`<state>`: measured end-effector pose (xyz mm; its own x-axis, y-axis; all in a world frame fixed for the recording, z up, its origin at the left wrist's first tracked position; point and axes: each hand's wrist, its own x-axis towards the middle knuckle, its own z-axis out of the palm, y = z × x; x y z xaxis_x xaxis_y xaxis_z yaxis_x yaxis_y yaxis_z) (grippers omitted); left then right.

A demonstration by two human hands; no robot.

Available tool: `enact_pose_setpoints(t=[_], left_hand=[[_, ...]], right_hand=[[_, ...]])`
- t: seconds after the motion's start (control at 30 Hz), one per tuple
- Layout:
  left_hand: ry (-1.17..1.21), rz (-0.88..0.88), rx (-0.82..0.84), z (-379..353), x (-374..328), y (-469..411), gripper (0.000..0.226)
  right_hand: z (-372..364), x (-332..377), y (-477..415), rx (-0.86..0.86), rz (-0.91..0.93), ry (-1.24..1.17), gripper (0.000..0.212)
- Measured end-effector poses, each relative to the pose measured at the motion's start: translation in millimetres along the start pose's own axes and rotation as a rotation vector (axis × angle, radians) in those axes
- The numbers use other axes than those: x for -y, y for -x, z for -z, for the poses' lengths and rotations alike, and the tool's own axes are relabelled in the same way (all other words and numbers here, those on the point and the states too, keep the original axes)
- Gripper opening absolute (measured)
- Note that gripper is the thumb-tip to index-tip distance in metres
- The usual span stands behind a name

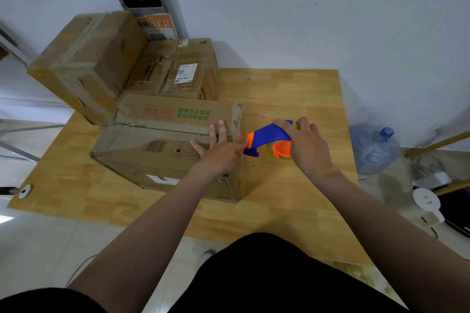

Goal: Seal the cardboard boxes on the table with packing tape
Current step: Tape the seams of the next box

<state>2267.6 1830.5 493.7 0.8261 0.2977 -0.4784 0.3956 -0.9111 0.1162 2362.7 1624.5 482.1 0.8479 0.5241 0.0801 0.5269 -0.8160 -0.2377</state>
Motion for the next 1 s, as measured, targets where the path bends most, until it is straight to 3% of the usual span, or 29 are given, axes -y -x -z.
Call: enact_pose_setpoints(t=[0.2, 0.3, 0.63, 0.8, 1.0], left_hand=[[-0.078, 0.043, 0.051, 6.1, -6.1, 0.2, 0.079], [-0.111, 0.047, 0.097, 6.1, -12.9, 0.9, 0.083], [-0.106, -0.039, 0.050, 2.6, -0.2, -3.5, 0.080], [-0.023, -0.075, 0.067, 11.3, 2.1, 4.5, 0.087], [0.113, -0.140, -0.006, 16.8, 15.4, 10.4, 0.083]], right_hand=[[-5.2, 6.7, -0.2, 0.017, -0.041, 0.057, 0.079], [-20.8, -3.9, 6.0, 0.159, -0.115, 0.132, 0.072], [-79.6, -54.5, 12.2, 0.458, -0.635, -0.506, 0.058], [-100.3, -52.1, 13.9, 0.541, -0.678, -0.604, 0.057], [-100.2, -46.8, 13.7, 0.553, -0.660, -0.475, 0.062]])
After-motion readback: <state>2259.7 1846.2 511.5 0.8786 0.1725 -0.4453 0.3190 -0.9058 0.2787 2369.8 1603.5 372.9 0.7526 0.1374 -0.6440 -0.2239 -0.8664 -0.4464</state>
